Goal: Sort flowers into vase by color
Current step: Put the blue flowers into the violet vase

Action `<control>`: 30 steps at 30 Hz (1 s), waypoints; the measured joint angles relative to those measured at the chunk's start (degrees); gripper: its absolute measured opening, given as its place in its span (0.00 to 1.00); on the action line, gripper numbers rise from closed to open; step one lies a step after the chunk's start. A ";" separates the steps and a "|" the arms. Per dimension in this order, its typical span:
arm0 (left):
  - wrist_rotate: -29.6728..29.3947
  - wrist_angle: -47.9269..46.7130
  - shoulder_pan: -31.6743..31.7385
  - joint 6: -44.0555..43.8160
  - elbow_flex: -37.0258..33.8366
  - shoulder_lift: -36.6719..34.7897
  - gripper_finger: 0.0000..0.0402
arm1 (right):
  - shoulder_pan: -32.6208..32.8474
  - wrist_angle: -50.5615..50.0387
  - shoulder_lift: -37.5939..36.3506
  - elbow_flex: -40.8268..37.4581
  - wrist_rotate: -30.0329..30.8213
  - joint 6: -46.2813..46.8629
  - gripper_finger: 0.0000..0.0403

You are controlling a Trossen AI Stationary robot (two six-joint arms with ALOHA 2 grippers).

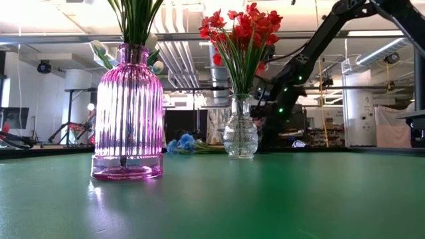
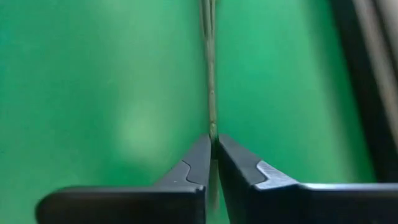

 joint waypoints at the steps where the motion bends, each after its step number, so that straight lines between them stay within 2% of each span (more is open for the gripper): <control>1: 0.00 0.00 -0.01 0.02 0.00 0.00 0.46 | -0.03 -1.78 -0.44 0.00 0.01 0.02 0.04; 5: 0.00 0.00 0.00 0.01 0.00 0.00 0.46 | -0.13 -8.95 -1.30 0.04 -0.34 1.15 0.03; 9: 0.00 0.00 -0.01 0.00 0.00 0.00 0.46 | -0.13 -9.65 -1.54 -0.07 -0.39 4.24 0.02; 17: 0.00 -0.02 0.01 -0.26 0.00 0.00 0.46 | -0.30 -24.06 -5.03 -0.15 5.60 4.54 0.02; 24: 0.02 -0.01 0.00 -0.43 0.00 0.02 0.46 | -0.20 -35.84 -9.63 -1.35 5.29 14.58 0.02; 30: 0.08 0.00 0.00 -1.29 0.00 0.02 0.46 | -0.20 -36.20 -15.47 -6.22 5.15 20.54 0.02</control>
